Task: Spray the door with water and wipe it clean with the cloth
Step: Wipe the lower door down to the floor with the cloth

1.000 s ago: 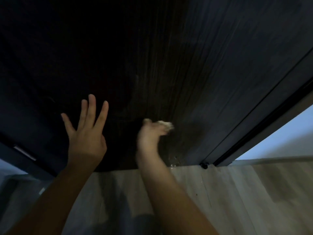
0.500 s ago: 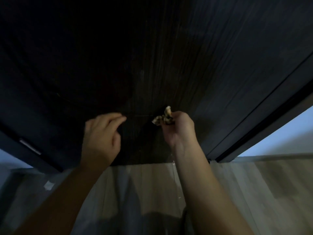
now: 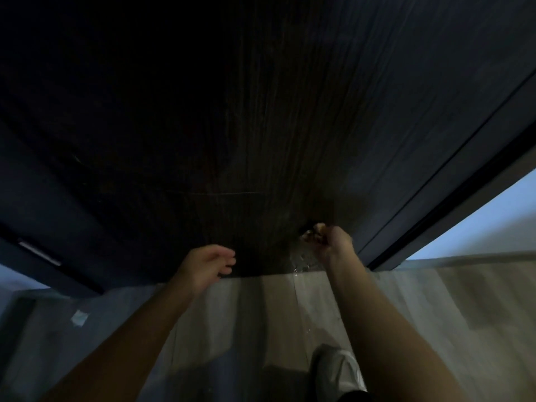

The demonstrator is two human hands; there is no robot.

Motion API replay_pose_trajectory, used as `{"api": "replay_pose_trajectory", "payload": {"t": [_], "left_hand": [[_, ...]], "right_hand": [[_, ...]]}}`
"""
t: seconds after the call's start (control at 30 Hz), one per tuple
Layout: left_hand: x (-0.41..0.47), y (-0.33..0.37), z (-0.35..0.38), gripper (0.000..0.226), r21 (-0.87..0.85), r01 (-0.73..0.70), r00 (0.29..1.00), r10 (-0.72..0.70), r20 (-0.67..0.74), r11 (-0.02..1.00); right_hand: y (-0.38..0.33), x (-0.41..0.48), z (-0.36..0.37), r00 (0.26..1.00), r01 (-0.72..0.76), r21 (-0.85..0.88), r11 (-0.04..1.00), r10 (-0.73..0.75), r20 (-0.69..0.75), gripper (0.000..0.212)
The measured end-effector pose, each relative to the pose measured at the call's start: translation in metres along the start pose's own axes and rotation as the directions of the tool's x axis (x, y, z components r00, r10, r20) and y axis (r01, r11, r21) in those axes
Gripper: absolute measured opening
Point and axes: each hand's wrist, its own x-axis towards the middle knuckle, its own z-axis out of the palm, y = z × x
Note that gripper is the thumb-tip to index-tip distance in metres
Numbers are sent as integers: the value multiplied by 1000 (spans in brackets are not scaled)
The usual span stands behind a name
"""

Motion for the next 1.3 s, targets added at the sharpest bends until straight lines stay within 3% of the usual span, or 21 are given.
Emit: {"api": "replay_pose_trajectory", "payload": {"t": [0.07,0.13,0.2,0.27,0.37,0.5,0.57,0.67,0.77,0.83,0.9,0.97,1.03,1.17,1.23,1.3], "left_hand": [[11,-5,2,28,-100,66,998,-67,-5,993],[26,-4,5,42,-321,174,981,-192,-23,931],[38,0,7,48,-532,240,956,-293,-17,812],[49,-2,7,49,-740,220,938,-346,-18,636],[57,-11,3,45,-909,105,948,-316,-30,404],[58,-31,2,71,-969,80,974,-224,26,235],[58,-39,1,86,-968,78,983,-182,34,239],[62,-43,2,95,-929,76,985,-173,12,363],[71,-46,-1,96,-855,48,990,-141,-29,516],[72,-53,-4,115,-816,-1,986,-133,-96,578],[73,-59,-7,126,-811,-45,980,-130,-149,583],[71,-61,-4,116,-826,-69,977,-130,-169,560],[72,-63,-3,110,-841,-75,974,-141,-177,536],[78,-65,0,113,-848,-70,971,-159,-179,526],[81,-65,5,106,-843,-80,965,-170,-199,532],[83,-66,7,100,-834,-95,964,-158,-213,543]], "right_hand": [[-10,25,-16,992,65,-47,997,-69,-102,21],[-3,39,-16,986,90,-73,993,-99,-133,25],[20,48,-8,995,43,-122,992,-53,-83,29],[41,52,1,998,-58,-131,990,59,1,19],[42,56,-1,990,-135,-52,989,137,44,22],[24,68,-28,988,8,134,991,13,-152,24],[30,78,-32,988,41,105,994,-25,-150,22],[78,82,-9,993,-116,-113,987,116,-5,20],[116,89,7,958,-228,-128,965,246,145,21],[111,99,-8,959,-224,-57,973,230,166,20],[90,109,-33,984,-177,11,984,177,26,15],[69,119,-54,987,-79,79,994,89,-135,19],[54,122,-59,979,2,98,995,18,-201,30],[77,96,-37,998,-42,-147,988,47,34,28],[102,86,-21,972,-167,-205,965,196,131,20],[111,96,-16,970,-207,-207,956,228,83,21]]}}
